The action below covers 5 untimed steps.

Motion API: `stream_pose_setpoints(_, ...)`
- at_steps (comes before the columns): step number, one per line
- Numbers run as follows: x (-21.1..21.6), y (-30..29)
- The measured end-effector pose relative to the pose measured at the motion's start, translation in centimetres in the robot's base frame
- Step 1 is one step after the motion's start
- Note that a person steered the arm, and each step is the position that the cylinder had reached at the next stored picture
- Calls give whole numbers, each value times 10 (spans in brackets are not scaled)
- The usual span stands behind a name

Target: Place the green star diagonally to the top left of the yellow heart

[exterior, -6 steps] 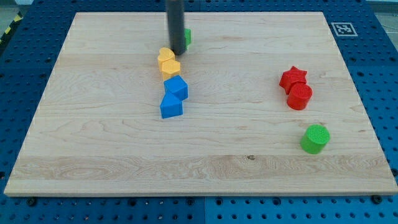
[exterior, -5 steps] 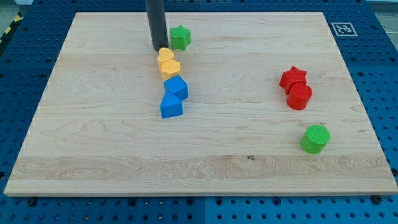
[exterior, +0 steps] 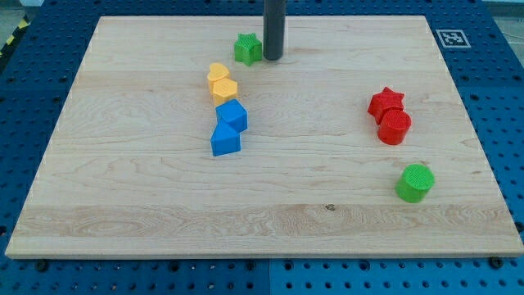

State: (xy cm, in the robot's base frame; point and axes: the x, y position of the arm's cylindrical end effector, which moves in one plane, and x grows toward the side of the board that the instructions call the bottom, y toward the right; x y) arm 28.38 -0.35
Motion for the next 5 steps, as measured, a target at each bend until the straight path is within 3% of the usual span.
stream_pose_setpoints(1, -1, -87)
stream_pose_setpoints(2, -4, -119)
stream_pose_setpoints(5, 0, -121)
